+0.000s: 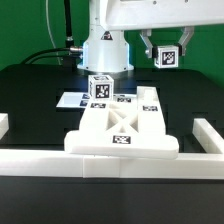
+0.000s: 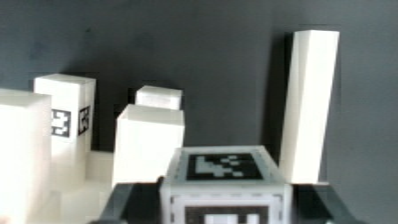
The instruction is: Assemble chair
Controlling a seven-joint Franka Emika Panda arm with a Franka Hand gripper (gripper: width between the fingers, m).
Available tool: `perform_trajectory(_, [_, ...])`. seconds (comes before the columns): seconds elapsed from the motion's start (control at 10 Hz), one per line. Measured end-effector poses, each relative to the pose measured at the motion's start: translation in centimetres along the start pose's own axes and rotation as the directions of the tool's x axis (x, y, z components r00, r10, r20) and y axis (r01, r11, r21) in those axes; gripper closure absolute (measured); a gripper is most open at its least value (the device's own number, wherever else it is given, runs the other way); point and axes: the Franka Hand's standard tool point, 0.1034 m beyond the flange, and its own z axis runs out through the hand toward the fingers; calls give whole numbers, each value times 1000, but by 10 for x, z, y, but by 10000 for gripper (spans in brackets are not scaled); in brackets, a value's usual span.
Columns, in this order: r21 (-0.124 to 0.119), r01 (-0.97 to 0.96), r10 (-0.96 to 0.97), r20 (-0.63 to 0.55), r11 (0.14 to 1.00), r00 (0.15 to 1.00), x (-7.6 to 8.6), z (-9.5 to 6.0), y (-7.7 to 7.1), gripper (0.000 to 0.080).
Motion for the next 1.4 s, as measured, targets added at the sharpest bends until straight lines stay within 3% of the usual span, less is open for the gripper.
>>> perform_trajectory(0.1, [1,60,-60,25,998,998,7,-4,7,515])
perform_trajectory(0.2, [-18,130,-130,15,991,991,31,-10,16,515])
perform_trajectory(0.3, [-27,184,-183,12,983,983,43,-10,21,515])
perform_trajectory(0.7, [-36,207,-206,21,978,978,46,-9,24,515])
perform_trajectory(0.8, [-57,264,-263,25,963,964,48,-7,28,515])
perform_trajectory(1.0, [-63,291,-290,32,955,957,58,-3,31,515])
perform_trajectory(1.4, [-75,304,-303,25,950,953,60,10,36,515])
